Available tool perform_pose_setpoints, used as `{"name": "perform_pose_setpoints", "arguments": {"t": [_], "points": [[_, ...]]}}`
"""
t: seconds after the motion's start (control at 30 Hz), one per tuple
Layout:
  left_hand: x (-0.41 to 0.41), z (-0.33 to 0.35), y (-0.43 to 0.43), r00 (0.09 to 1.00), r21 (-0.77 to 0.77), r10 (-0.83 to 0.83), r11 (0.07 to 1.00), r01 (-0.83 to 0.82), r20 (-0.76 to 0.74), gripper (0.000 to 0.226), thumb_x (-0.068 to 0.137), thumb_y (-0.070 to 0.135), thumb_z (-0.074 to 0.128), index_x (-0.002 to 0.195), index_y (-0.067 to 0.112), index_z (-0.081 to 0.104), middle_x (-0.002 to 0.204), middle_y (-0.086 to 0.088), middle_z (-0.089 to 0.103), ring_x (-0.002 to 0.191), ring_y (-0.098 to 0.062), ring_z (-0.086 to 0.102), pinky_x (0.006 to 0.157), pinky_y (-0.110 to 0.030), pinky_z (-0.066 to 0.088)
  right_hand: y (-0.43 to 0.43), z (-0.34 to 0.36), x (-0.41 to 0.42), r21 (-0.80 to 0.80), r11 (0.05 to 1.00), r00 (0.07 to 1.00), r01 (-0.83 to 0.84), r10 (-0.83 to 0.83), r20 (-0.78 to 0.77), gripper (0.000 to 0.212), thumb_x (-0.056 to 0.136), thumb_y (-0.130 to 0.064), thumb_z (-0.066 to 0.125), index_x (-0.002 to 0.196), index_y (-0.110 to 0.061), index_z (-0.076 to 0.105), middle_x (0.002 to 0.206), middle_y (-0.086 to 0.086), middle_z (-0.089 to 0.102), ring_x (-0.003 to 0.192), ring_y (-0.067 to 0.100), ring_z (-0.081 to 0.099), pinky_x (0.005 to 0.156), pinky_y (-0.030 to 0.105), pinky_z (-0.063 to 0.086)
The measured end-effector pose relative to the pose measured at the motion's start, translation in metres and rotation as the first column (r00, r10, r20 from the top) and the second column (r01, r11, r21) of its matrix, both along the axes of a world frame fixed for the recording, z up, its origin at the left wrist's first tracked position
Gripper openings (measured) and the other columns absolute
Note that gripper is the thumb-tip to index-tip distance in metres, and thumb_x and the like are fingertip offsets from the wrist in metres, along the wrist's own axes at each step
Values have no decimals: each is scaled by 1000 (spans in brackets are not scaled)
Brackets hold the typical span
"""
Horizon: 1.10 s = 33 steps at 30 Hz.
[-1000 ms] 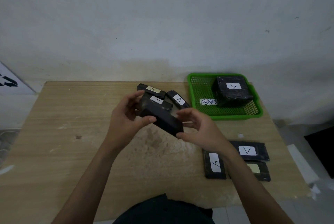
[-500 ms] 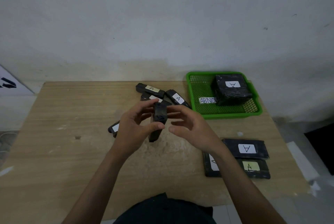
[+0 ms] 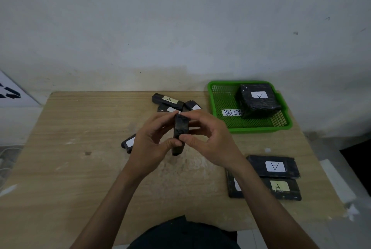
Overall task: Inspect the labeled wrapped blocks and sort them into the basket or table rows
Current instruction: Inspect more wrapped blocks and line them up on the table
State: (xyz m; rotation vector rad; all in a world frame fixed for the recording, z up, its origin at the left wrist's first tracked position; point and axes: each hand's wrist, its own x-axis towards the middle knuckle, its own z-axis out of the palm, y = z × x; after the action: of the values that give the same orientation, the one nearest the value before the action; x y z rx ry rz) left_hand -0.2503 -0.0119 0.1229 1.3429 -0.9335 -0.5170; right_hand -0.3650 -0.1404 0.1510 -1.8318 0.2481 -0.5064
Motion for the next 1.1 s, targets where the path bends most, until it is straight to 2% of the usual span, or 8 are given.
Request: {"name": "perform_pose_setpoints", "arguments": {"t": [0.13,0.37,0.5,0.57,0.73,0.83,0.97,1.1], "points": [[-2,-1,1,995,8,53,999,-54,83,67,73,43,73,127,8,55,116,-13,58,113,-25,59,100,-40,48,-1,2,0,-90,996,1000,-13,13,0,47,76,-17,78,119,-12,61,115,-1,59,103,11,64,87,28,55],[-1,5,2,967,33,81,995,-91,243,63,73,48,71,125,16,56,113,-3,63,107,-17,62,95,-32,51,-1,4,-2,-239,971,999,15,-5,40,46,74,-18,81,115,-7,63,110,-7,57,101,6,61,84,29,56],[-1,5,3,947,67,89,991,-115,309,62,69,30,78,125,12,56,113,0,63,105,-11,62,92,-24,51,-4,7,-3,-339,941,1000,-18,13,-17,51,73,-24,81,117,-7,61,112,-1,58,102,8,60,85,30,55],[-3,6,3,928,80,118,985,-156,354,63,66,19,81,123,15,55,111,10,62,102,-3,61,87,-15,49,-5,8,-2,-401,916,1000,-19,13,-17,51,73,-26,82,116,-6,62,111,1,59,100,8,60,83,29,55],[-6,8,2,942,58,165,980,-190,294,77,59,4,84,121,28,45,107,14,62,102,5,61,86,-11,47,-6,11,-5,-459,888,999,-26,15,-28,51,75,-30,79,118,-8,62,112,1,58,101,8,58,81,27,55],[-4,8,2,933,71,157,979,-190,325,80,60,6,84,121,36,41,107,16,61,103,5,60,86,-10,47,-7,13,-4,-508,860,999,-36,17,-43,52,76,-32,78,120,-10,61,113,-1,56,101,5,56,81,26,54],[-3,9,2,928,56,157,981,-186,338,75,61,7,84,122,25,44,106,16,60,100,8,59,87,-9,45,-6,10,-3,-537,844,1000,-9,12,2,51,77,-31,77,120,-7,62,112,0,58,101,6,57,80,25,55],[-5,10,3,932,49,154,982,-180,328,72,62,16,83,119,32,43,107,16,61,99,7,59,84,-8,45,-5,10,-4,-515,857,999,-24,7,-34,50,78,-31,77,120,-9,61,112,-1,56,100,7,57,80,28,55]]}}
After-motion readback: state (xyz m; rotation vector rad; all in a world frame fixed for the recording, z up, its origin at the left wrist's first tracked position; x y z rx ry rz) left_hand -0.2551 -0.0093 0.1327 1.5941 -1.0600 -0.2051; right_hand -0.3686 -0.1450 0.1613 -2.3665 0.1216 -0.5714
